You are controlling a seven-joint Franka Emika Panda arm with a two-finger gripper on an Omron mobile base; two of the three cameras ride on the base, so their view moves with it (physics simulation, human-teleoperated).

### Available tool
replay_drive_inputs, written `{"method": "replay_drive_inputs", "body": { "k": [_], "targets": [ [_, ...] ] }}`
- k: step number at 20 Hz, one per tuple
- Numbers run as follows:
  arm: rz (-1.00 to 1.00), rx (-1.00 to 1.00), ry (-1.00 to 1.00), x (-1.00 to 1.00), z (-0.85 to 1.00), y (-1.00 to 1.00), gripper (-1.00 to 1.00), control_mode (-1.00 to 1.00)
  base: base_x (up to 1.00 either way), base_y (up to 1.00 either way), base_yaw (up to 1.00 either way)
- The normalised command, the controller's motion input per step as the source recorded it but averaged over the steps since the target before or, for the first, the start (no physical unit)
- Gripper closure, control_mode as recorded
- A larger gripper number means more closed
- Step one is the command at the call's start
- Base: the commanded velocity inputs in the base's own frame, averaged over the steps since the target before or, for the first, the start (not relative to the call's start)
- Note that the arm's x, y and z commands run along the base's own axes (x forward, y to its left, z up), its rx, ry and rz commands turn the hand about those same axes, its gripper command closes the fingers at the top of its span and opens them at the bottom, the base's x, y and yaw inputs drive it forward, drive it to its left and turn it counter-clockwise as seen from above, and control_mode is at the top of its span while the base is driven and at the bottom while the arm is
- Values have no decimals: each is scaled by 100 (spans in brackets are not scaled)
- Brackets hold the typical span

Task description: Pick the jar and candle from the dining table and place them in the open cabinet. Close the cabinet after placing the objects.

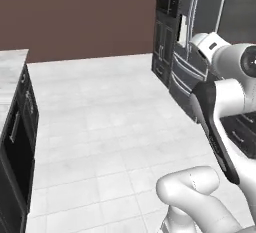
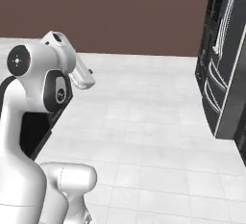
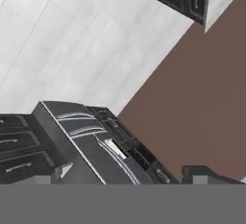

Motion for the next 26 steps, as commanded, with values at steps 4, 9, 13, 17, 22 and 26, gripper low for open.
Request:
{"method": "replay_drive_inputs", "body": {
  "k": [4,9,13,17,22,26],
  "targets": [
    [0,0,0,0,0,0,-100,100,75,42,51],
    [0,0,0,0,0,0,-100,100,99,1,48],
    [0,0,0,0,0,0,-100,100,100,0,49],
    [0,0,0,0,0,0,-100,100,100,0,49],
    [0,0,0,0,0,0,-100,100,100,0,50],
    [0,0,0,0,0,0,-100,100,100,-4,53]
  ]
}}
